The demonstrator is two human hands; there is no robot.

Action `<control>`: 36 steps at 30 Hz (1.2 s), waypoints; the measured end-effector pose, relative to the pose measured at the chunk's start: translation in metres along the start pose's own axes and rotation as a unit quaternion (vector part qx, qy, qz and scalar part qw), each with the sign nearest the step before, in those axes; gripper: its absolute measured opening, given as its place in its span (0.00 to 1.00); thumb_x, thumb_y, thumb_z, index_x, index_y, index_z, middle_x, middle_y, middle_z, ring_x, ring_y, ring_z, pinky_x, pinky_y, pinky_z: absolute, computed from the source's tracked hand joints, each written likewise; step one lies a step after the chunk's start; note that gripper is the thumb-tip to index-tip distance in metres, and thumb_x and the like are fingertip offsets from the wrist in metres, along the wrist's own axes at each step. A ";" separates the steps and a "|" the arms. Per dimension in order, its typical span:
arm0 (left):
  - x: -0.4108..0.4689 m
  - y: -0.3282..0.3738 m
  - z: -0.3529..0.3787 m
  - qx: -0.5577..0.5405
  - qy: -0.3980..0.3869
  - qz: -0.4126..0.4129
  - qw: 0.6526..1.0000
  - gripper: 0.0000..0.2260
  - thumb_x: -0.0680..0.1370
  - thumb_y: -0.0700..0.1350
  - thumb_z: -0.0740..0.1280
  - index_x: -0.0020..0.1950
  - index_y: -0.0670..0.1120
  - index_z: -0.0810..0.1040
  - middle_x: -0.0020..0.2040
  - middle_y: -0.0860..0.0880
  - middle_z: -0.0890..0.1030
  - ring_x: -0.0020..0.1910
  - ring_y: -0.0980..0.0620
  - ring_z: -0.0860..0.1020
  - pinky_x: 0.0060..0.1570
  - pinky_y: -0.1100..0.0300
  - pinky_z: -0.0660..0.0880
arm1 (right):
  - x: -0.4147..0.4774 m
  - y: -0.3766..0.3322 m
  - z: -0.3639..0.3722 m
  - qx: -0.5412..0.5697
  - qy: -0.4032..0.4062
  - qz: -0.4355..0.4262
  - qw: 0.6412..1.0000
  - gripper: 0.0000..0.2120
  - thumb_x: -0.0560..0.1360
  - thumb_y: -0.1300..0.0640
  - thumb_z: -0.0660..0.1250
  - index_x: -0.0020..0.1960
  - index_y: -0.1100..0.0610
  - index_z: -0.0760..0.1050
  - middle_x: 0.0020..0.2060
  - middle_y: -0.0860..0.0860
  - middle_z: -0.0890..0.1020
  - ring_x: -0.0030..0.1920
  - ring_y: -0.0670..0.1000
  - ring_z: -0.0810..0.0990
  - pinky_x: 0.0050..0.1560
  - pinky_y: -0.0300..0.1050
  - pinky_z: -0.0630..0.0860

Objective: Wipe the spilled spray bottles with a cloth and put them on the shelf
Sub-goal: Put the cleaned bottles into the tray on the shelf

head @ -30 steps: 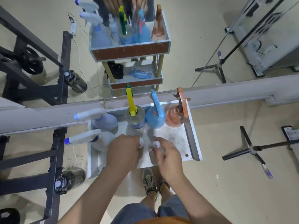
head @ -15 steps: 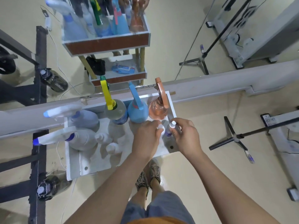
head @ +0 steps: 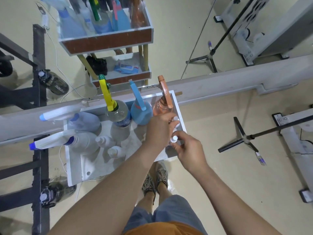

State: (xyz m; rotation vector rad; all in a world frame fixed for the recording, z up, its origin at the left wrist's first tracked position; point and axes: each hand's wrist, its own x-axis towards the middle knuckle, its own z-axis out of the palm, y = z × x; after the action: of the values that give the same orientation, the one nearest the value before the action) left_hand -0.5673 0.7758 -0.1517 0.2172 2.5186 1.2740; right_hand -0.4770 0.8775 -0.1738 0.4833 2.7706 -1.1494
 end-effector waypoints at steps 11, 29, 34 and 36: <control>-0.067 -0.018 -0.092 0.172 0.099 0.004 0.980 0.13 0.76 0.40 0.67 0.60 0.50 0.80 0.51 0.48 0.83 0.48 0.45 0.80 0.46 0.50 0.78 | -0.007 -0.022 -0.028 0.106 0.074 0.008 0.992 0.17 0.69 0.46 0.64 0.57 0.45 0.77 0.50 0.42 0.81 0.53 0.48 0.79 0.52 0.44 0.73; -0.015 -0.018 -0.046 0.186 -0.035 0.021 0.982 0.05 0.80 0.43 0.64 0.53 0.44 0.78 0.46 0.45 0.82 0.48 0.44 0.81 0.44 0.54 0.75 | 0.056 -0.014 -0.024 0.056 0.036 0.000 0.998 0.05 0.73 0.61 0.73 0.46 0.53 0.82 0.39 0.48 0.84 0.40 0.52 0.83 0.46 0.45 0.79; -0.004 0.001 -0.025 0.217 -0.073 0.051 0.972 0.09 0.82 0.44 0.61 0.57 0.42 0.78 0.47 0.43 0.82 0.48 0.43 0.79 0.45 0.55 0.71 | 0.057 -0.011 -0.031 0.047 0.026 0.017 0.998 0.05 0.73 0.61 0.73 0.48 0.54 0.83 0.41 0.50 0.85 0.42 0.53 0.84 0.50 0.49 0.79; -0.005 -0.001 -0.027 0.172 -0.061 0.043 0.982 0.07 0.81 0.43 0.61 0.55 0.44 0.77 0.41 0.46 0.79 0.45 0.43 0.79 0.42 0.56 0.69 | 0.056 -0.013 -0.034 0.035 0.019 0.017 0.999 0.04 0.73 0.60 0.73 0.47 0.54 0.83 0.42 0.50 0.86 0.43 0.53 0.84 0.50 0.48 0.79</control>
State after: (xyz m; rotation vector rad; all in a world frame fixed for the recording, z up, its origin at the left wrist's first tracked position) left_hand -0.5714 0.7534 -0.1366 0.4712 2.6292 0.8161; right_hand -0.5337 0.9066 -0.1532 0.5627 2.7509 -1.2465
